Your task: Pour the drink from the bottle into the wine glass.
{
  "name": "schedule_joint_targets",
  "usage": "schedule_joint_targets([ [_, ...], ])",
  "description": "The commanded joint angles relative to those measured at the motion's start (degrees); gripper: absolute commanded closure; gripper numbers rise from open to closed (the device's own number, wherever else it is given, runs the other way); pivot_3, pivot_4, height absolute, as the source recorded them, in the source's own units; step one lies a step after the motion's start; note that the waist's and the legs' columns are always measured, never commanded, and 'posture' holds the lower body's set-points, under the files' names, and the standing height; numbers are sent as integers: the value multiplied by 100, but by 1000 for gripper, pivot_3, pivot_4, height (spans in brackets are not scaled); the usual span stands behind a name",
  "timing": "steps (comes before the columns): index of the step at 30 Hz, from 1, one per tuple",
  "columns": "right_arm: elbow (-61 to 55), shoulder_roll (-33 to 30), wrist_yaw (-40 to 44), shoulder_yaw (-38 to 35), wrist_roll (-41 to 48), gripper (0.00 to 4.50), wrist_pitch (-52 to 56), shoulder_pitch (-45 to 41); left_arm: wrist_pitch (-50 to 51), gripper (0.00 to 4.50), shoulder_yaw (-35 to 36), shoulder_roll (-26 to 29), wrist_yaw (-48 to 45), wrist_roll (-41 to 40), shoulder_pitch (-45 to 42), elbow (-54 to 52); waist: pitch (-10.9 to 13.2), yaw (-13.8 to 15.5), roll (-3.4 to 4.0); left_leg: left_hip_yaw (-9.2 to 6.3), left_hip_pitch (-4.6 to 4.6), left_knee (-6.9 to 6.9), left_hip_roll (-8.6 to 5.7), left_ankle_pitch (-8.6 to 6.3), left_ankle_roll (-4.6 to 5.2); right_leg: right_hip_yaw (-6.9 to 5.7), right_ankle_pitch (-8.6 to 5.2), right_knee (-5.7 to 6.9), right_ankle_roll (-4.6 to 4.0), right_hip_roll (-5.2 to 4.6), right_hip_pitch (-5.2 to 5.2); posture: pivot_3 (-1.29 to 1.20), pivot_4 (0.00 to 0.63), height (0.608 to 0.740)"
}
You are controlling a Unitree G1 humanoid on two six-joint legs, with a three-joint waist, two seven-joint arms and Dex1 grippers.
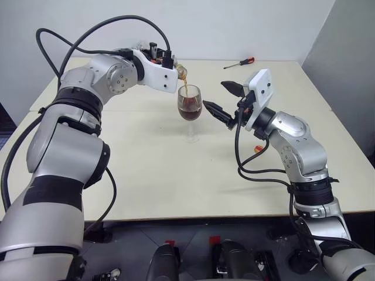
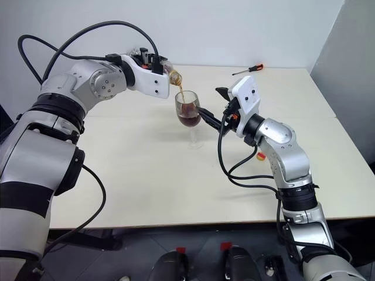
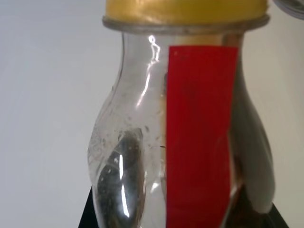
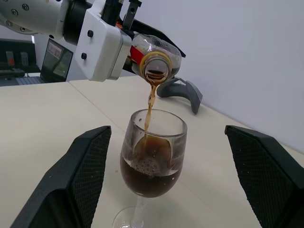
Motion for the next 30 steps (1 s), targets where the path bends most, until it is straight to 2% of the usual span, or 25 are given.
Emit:
schedule_joint_targets([
  [1, -89, -35, 38, -47, -4, 383, -126, -157, -12, 3185, 5, 104, 140, -3, -320, -50, 0, 0, 0, 0, 0, 0, 0, 0, 0, 0, 0, 0, 0, 0, 0, 0, 150, 740],
  [30, -158, -46, 68, -15, 4, 383, -108, -124, -20, 3185, 55, 66, 86, -123, -276, -49, 0, 0, 0, 0, 0, -1, 0, 0, 0, 0, 0, 0, 0, 0, 0, 0, 150, 740],
])
